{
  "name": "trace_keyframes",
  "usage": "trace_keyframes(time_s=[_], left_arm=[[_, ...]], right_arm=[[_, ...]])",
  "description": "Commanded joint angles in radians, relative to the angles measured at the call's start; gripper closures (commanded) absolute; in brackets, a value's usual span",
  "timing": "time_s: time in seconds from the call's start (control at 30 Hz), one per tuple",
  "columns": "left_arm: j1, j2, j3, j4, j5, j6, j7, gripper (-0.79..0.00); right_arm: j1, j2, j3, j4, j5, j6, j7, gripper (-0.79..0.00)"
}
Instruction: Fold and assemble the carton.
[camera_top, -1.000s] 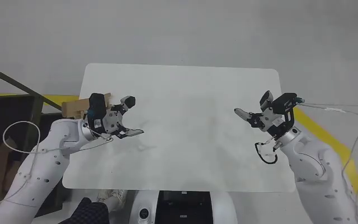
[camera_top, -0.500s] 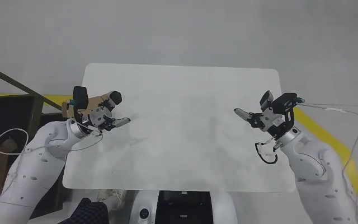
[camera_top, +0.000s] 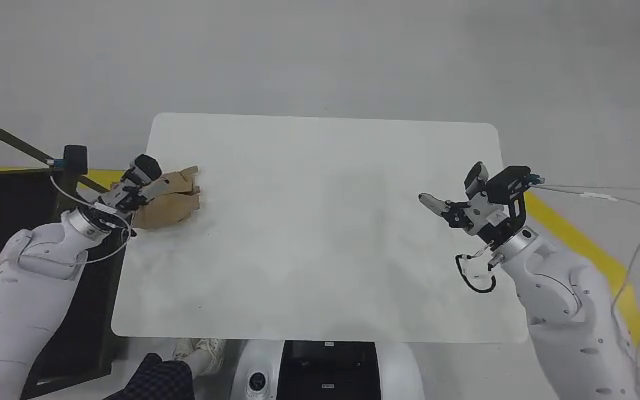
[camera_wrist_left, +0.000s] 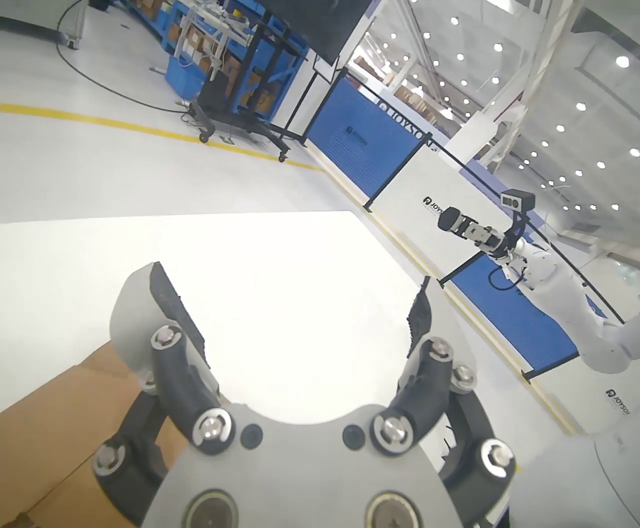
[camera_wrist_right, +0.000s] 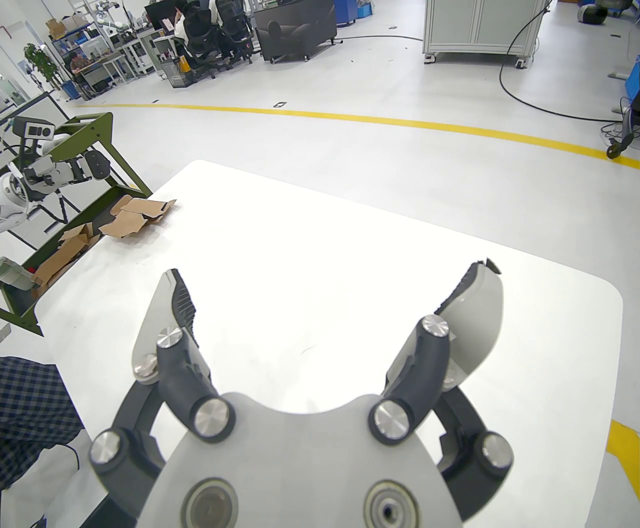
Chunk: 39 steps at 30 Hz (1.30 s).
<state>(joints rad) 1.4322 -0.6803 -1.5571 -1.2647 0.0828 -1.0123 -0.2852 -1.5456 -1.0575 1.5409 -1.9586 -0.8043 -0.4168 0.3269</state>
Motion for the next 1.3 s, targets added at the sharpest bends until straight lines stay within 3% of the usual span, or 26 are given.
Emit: trace_keyframes(time_s=[0.0,0.17,0.37,0.93,1.1,1.27], left_arm=[[0.002,0.005,-0.014,0.034,-0.046,0.000,-0.036,-0.785],[-0.007,0.015,-0.037,0.142,-0.175,0.000,-0.140,-0.785],[-0.057,0.016,-0.036,0.256,-0.201,0.000,-0.215,-0.785],[-0.055,0.015,-0.043,0.255,-0.199,0.028,-0.203,-0.785],[-0.081,0.015,-0.060,0.351,-0.214,0.096,-0.200,-0.785],[-0.157,0.007,-0.041,0.488,-0.244,0.126,-0.247,-0.785]], right_arm=[[0.000,0.000,0.000,0.000,0.000,0.000,0.000,-0.785],[0.000,0.000,0.000,0.000,0.000,0.000,0.000,-0.785],[0.000,0.000,0.000,0.000,0.000,0.000,0.000,-0.785],[0.000,0.000,0.000,0.000,0.000,0.000,0.000,-0.785],[0.000,0.000,0.000,0.000,0.000,0.000,0.000,-0.785],[0.000,0.000,0.000,0.000,0.000,0.000,0.000,-0.785]])
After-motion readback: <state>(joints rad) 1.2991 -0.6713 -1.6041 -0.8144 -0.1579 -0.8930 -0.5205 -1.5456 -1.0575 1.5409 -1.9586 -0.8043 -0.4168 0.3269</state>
